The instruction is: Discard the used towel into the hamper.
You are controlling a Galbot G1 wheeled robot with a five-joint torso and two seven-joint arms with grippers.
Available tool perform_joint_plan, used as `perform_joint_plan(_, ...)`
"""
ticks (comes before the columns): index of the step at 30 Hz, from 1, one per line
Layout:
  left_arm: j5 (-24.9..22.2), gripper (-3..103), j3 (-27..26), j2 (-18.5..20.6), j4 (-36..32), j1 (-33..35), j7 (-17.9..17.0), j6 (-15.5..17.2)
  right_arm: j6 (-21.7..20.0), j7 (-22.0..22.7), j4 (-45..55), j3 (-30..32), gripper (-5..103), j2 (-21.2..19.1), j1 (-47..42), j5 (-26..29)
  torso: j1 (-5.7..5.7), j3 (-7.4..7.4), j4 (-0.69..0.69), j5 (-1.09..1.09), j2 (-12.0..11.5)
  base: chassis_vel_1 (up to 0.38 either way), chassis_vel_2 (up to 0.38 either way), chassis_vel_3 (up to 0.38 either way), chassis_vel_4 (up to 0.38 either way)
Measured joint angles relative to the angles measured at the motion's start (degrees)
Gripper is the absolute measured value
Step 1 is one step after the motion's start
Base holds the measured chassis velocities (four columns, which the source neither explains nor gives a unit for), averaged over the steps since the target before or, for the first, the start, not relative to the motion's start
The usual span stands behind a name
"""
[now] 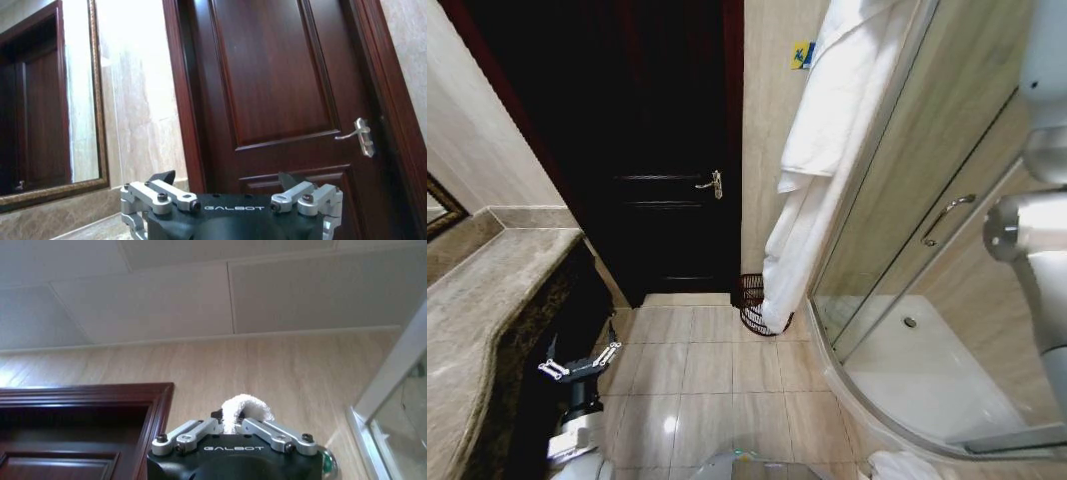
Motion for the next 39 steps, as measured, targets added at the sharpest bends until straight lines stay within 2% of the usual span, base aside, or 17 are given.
perform_joint_plan(12,-1.0,100,-0.6,0.0,0.1,0.5,0.0,-0.5,-0.8,0.0,2.3,-0.2,1,-0.7,-3.1,-0.1,0.0,0.01,0.0,0.04,0.0,0.0,0.0,0.0,0.0)
perform_joint_plan(39,-2.0,100,-0.3,0.0,0.6,-0.1,0.0,-0.1,-2.4,0.9,4.8,-1.6,1,-1.8,-3.0,1.6,0.01,0.01,0.01,0.03,0.0,-0.016,0.02,0.018,-0.016)
